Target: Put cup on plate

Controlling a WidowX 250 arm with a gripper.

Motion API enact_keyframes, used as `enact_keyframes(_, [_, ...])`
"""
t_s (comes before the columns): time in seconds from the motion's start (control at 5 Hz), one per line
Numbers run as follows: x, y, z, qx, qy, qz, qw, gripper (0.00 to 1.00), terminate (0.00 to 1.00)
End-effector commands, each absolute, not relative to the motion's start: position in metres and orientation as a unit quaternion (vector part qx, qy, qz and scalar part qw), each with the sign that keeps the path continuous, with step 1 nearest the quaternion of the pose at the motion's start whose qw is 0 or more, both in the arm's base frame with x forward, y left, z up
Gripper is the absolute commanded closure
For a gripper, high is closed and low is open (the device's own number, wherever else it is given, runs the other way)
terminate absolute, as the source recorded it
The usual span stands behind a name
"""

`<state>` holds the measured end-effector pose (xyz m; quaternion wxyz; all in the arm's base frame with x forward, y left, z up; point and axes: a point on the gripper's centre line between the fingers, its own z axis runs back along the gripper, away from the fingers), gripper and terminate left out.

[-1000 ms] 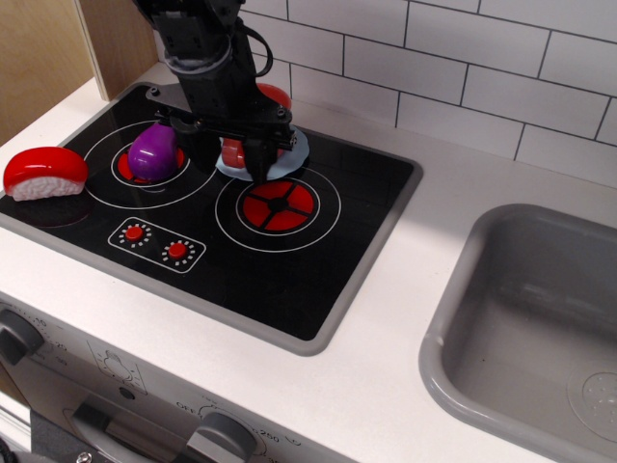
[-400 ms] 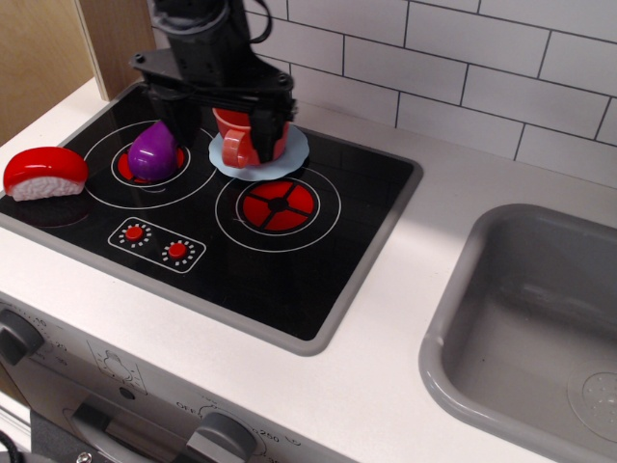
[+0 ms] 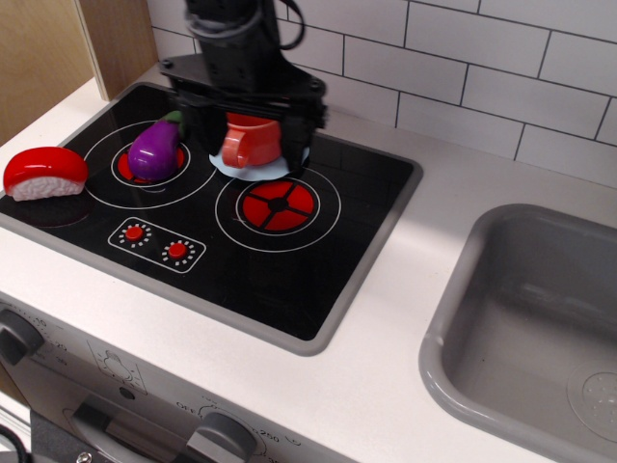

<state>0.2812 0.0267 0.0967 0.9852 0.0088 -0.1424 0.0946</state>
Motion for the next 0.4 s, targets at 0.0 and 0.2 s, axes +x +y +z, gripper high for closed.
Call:
enact_keyframes(0.0, [0.288, 0.0249, 0.0979, 0.012, -0.146, 0.082, 0.986, 0.0, 0.0])
enact_keyframes(0.2, [0.288, 0.0249, 0.0979, 0.012, -0.146, 0.082, 0.986, 0.0, 1.0])
